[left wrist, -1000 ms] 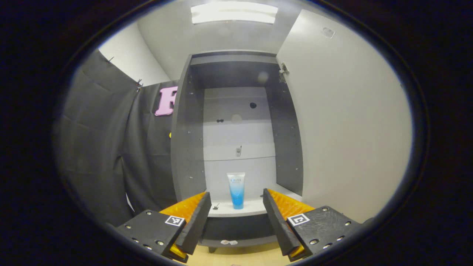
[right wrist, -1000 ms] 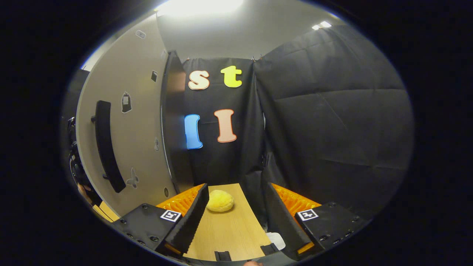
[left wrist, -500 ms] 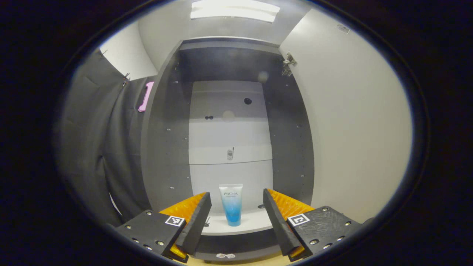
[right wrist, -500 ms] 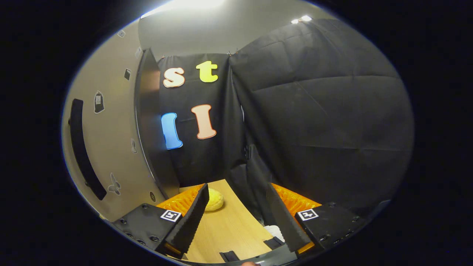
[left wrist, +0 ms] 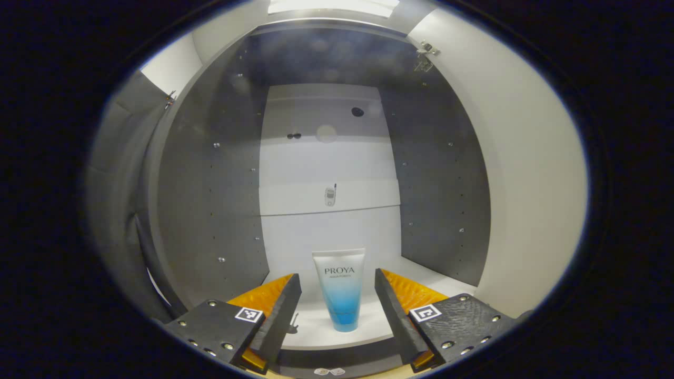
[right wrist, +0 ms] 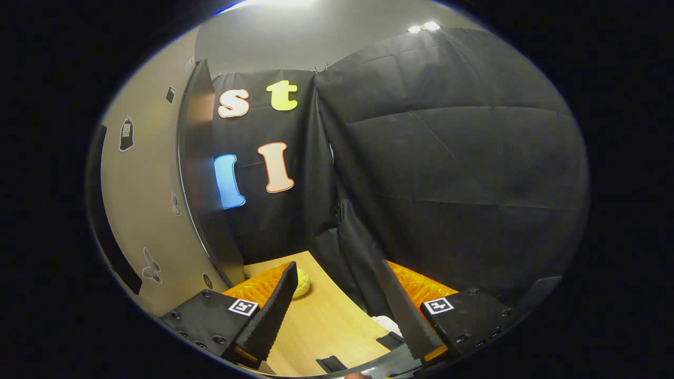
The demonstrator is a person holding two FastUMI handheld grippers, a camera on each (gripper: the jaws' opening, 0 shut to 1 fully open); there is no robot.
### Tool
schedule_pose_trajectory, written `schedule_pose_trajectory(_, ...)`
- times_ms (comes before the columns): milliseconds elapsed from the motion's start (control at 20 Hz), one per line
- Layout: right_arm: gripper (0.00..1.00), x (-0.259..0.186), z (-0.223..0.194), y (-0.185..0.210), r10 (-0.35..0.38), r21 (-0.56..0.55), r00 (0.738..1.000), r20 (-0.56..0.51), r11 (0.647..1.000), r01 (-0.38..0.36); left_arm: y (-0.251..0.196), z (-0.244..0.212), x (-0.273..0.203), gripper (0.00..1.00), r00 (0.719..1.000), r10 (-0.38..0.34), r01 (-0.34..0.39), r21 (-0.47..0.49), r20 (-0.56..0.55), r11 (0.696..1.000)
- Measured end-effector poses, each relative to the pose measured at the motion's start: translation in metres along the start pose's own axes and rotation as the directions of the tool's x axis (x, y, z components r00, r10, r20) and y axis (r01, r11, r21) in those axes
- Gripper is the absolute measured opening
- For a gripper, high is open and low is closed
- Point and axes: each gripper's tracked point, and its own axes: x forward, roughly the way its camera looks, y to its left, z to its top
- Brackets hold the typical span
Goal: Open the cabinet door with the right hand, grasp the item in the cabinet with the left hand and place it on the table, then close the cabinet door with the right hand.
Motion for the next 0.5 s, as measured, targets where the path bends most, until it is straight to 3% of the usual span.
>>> schedule_pose_trajectory(200, 0.98, -0.001, 0.000, 0.002, -0.010, -0.018, 1.000, -0.001, 1.000, 0.010, 0.000, -0.002, -0.003, 0.85, 0.999, -0.014, 0.012, -0.038, -0.048, 0.999)
schedule_pose_trajectory(400, 0.98, 0.000, -0.001, 0.001, -0.007, -0.010, 1.000, -0.001, 1.000, 0.007, 0.000, 0.018, -0.016, 0.52, 0.999, 0.008, -0.011, -0.066, -0.044, 0.998)
schedule_pose_trajectory(500, 0.98, 0.000, -0.002, 0.000, 0.004, -0.015, 1.000, -0.004, 1.000, -0.004, -0.001, 0.011, -0.012, 0.49, 0.999, 0.006, -0.010, -0.080, -0.047, 0.997)
